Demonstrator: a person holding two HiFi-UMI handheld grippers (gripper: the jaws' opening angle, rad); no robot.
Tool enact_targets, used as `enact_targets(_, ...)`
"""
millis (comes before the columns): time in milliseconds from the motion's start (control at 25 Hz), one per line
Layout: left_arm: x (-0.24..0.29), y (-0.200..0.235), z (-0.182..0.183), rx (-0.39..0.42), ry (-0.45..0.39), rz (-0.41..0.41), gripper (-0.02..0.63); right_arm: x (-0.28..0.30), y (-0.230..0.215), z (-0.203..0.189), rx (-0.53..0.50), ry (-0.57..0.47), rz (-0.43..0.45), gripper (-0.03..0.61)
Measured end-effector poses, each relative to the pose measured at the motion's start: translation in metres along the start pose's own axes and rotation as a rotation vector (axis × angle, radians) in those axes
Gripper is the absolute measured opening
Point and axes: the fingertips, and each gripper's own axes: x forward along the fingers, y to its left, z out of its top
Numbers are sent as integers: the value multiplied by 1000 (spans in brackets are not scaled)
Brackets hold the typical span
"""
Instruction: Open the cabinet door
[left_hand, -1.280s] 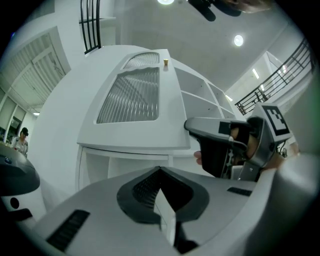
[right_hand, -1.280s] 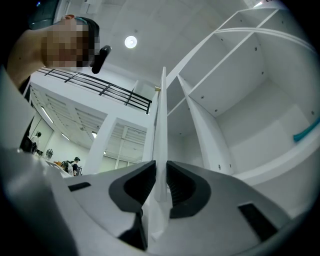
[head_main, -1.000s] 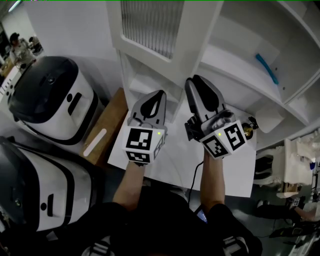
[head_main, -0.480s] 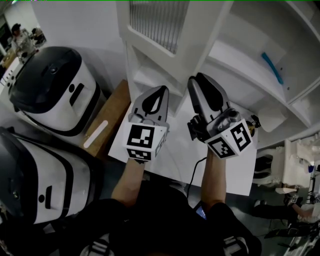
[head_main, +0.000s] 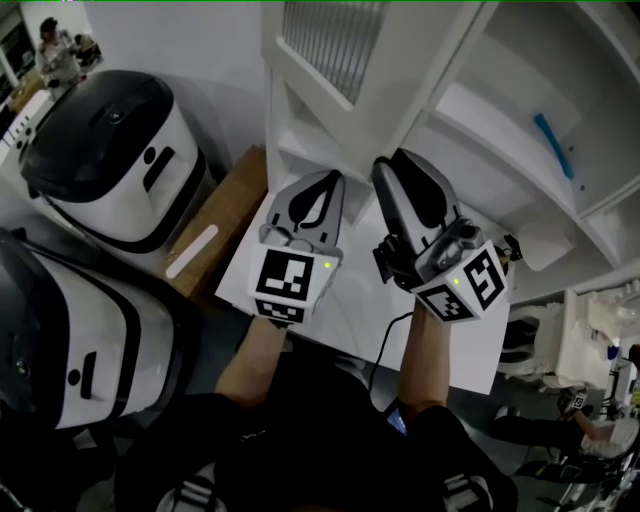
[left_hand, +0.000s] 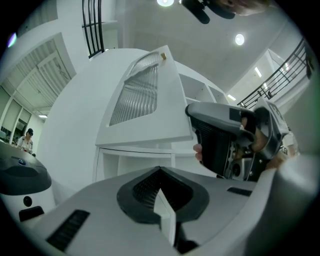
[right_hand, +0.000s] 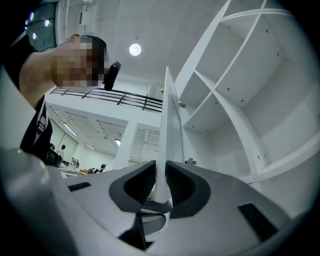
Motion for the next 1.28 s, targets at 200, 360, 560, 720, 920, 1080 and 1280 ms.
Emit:
enact_targets(200,-13,10,0,-4,-1,29,5,7,16,-1,16,-8,51,81)
enact_targets(360,-22,18,3,23,0,73,5,14,30,-3,25,-11,109,83)
enact_targets(560,-35,30,7,47,-7,118,5,23,48,-6,37,-21,162,84)
enact_targets(720,-44,42,13,53,-19,151,5,32,65,-9,1,2,176,84)
enact_targets(920,-57,59,13,53,-18,185,5,46,83,-12,-13,-19,180,86)
enact_targets(1080,-68,73,14,51,-22,219,5,58,98,-16,-28,-15,186,84)
enact_targets(1280,-84,91,16,57,-28,266,5,72,112,-22,-28,-12,187,83)
